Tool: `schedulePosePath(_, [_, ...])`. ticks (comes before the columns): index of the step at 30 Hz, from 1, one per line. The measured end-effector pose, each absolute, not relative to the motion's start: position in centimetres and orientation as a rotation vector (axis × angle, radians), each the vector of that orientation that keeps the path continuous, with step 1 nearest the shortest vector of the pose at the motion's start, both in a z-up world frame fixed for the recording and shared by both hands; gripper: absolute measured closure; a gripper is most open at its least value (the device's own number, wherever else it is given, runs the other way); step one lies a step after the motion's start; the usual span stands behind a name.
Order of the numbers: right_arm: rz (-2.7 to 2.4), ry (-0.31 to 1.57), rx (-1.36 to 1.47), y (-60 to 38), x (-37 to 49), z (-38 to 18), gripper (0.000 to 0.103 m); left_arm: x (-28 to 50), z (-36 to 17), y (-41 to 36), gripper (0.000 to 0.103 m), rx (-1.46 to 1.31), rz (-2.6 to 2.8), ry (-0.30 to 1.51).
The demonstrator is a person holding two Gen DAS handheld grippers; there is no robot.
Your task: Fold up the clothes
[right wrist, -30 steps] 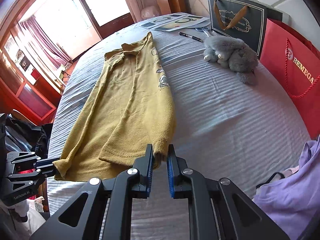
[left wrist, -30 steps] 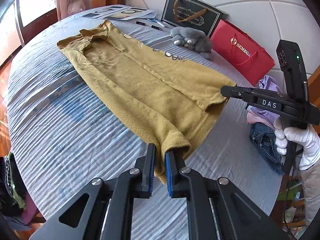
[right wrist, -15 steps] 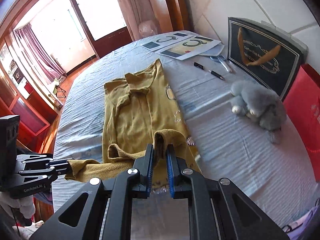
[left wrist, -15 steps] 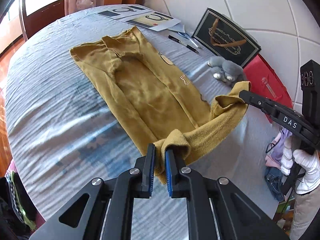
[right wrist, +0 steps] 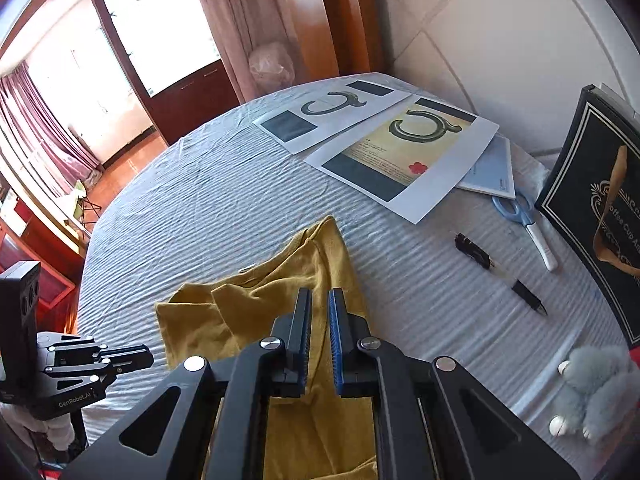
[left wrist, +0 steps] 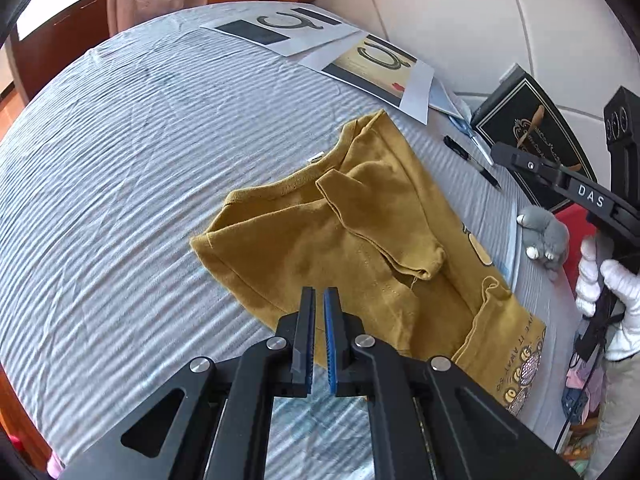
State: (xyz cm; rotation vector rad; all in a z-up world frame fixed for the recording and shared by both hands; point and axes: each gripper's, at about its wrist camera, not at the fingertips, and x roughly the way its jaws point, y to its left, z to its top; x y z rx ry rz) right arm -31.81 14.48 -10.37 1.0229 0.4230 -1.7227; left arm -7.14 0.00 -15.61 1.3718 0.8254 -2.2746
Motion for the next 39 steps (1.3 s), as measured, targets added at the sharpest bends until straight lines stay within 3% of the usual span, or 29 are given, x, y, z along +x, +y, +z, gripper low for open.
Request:
schedulePosePath(7, [-1.733,0.528,1.217,21.0,-31.6,-14.5,0.094,-7.2,-18.1,5.4,0.098,1.576,-2.339,0.857])
schedulePosePath(9, [-1.730,0.548,1.256,23.1,-31.2,-15.2,0.092,-7.3,-18.3,7.5,0.091,1.631,-2.360,0.830])
schedulePosePath(11, [-1.729,0.555,1.277,24.6,-31.1,-15.5,0.079,-7.3,-18.4,9.4,0.079,1.663,-2.372,0.803])
schedulePosePath(12, [-1.727,0.551,1.284,25.4,-31.0,-15.5,0.074,-7.3,-18.5,10.1,0.067,1.673,-2.375,0.794])
schedulePosePath(13, [-1.715,0.547,1.284,26.0,-30.9,-15.5,0.062,-7.2,-18.5,10.8,0.062,1.676,-2.377,0.792])
schedulePosePath(14, [-1.702,0.543,1.283,26.6,-30.8,-15.5,0.052,-7.2,-18.6,11.4,0.062,1.676,-2.372,0.780])
schedulePosePath(16, [-1.664,0.558,1.264,27.2,-30.6,-15.4,0.050,-7.0,-18.8,12.6,0.061,1.676,-2.359,0.759])
schedulePosePath(25, [-1.550,0.637,1.178,27.1,-30.1,-17.4,0.050,-6.9,-20.2,16.6,0.061,1.609,-2.270,0.688])
schedulePosePath(30, [-1.523,0.680,1.118,26.6,-29.4,-18.4,0.050,-7.2,-19.8,17.7,0.084,1.573,-2.249,0.607])
schedulePosePath(31, [-1.520,0.693,1.104,26.6,-29.1,-18.5,0.056,-7.1,-19.5,17.8,0.088,1.565,-2.256,0.589])
schedulePosePath(32, [-1.518,0.712,1.097,26.7,-28.8,-18.7,0.075,-7.0,-19.3,17.9,0.090,1.557,-2.263,0.572])
schedulePosePath(39, [-1.534,0.698,1.108,27.2,-28.7,-18.2,0.092,-6.4,-17.4,18.6,0.096,1.500,-2.309,0.448])
